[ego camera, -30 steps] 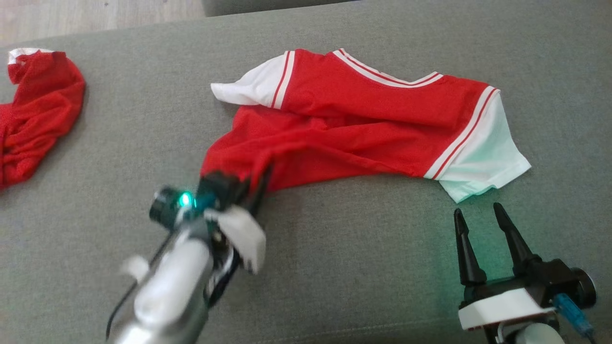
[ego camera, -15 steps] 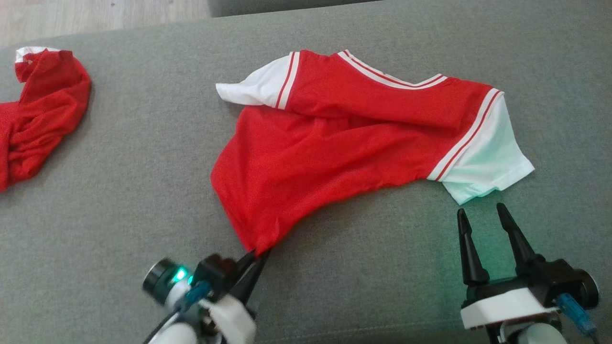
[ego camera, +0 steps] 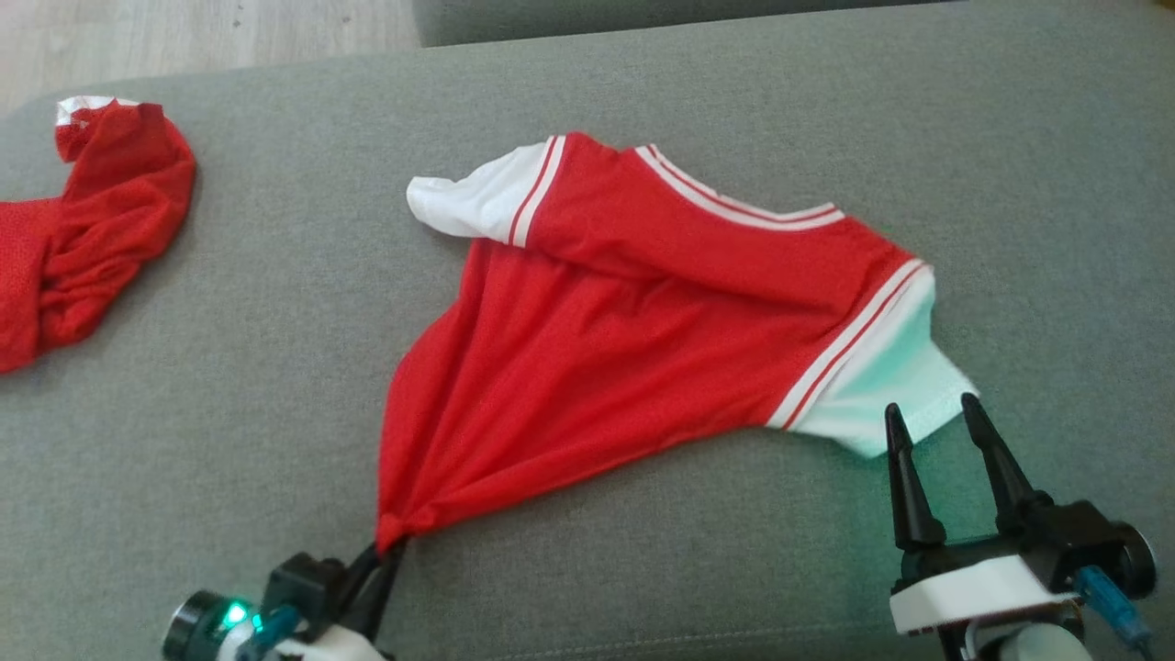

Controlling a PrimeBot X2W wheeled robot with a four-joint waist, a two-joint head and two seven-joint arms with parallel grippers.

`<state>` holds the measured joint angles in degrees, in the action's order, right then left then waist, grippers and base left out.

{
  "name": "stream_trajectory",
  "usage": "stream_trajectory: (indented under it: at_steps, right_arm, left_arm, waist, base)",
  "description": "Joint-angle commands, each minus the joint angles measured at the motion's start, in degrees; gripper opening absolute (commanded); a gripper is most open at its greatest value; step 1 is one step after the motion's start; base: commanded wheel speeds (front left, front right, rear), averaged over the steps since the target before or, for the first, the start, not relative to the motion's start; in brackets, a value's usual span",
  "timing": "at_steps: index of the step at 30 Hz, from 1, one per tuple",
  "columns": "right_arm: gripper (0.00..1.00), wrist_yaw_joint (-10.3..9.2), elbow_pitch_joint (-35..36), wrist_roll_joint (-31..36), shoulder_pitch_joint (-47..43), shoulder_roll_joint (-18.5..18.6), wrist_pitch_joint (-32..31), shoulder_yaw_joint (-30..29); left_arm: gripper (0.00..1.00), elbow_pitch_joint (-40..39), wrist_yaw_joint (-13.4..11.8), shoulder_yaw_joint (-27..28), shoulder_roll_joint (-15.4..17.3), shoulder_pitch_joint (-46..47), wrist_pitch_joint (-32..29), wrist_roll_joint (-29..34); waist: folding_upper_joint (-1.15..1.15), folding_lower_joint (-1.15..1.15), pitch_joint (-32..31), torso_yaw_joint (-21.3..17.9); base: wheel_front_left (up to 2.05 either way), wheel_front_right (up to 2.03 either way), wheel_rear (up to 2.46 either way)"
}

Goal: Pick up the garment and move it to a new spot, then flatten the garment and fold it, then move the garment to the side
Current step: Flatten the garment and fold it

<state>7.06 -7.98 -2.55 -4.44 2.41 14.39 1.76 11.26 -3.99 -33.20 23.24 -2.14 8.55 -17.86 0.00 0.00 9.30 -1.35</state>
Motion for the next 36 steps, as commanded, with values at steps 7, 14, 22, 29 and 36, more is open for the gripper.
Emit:
stream_trajectory:
  at_steps: [7,14,22,29,36]
  right_arm:
    - [1.00,0.43,1.14,-0.42,-0.53,0.47,0.61,1.82]
    - [1.00,0.43,1.08,-0.12,-1.93,0.47,0.61,0.94]
    - [1.00,0.43,1.33,1.16,-3.76,0.47,0.61,-2.26]
    - [1.00,0.43,0.54,2.53,-4.24,0.47,0.61,-4.85]
    - [1.00,0.43,0.31,3.18,-4.03,0.47,0.61,-6.79]
  left_arm:
    - [1.00,-0.68,-2.47,4.83,0.93,-1.12,2.94,-2.56]
    - [1.00,-5.38,-1.87,6.61,-2.42,-5.58,4.70,-8.43]
    - [1.00,-10.51,-5.00,10.70,-6.89,-7.62,6.35,-8.23]
    - [1.00,-9.95,-7.33,15.09,-11.25,-8.41,6.42,-3.92]
    - [1.00,-6.90,-5.09,18.47,-15.71,-9.64,6.43,2.13]
  waist:
    - [0.00,0.00,-1.09,0.61]
    - [0.00,0.00,-4.05,0.85]
    - [0.00,0.00,-7.59,1.64]
    - [0.00,0.00,-9.21,1.69]
    - [0.00,0.00,-9.68,1.81]
  base:
    - [0.00,0.00,0.00]
    - [0.00,0.00,0.00]
    - [0.00,0.00,0.00]
    - [0.00,0.00,0.00]
    - [0.00,0.00,0.00]
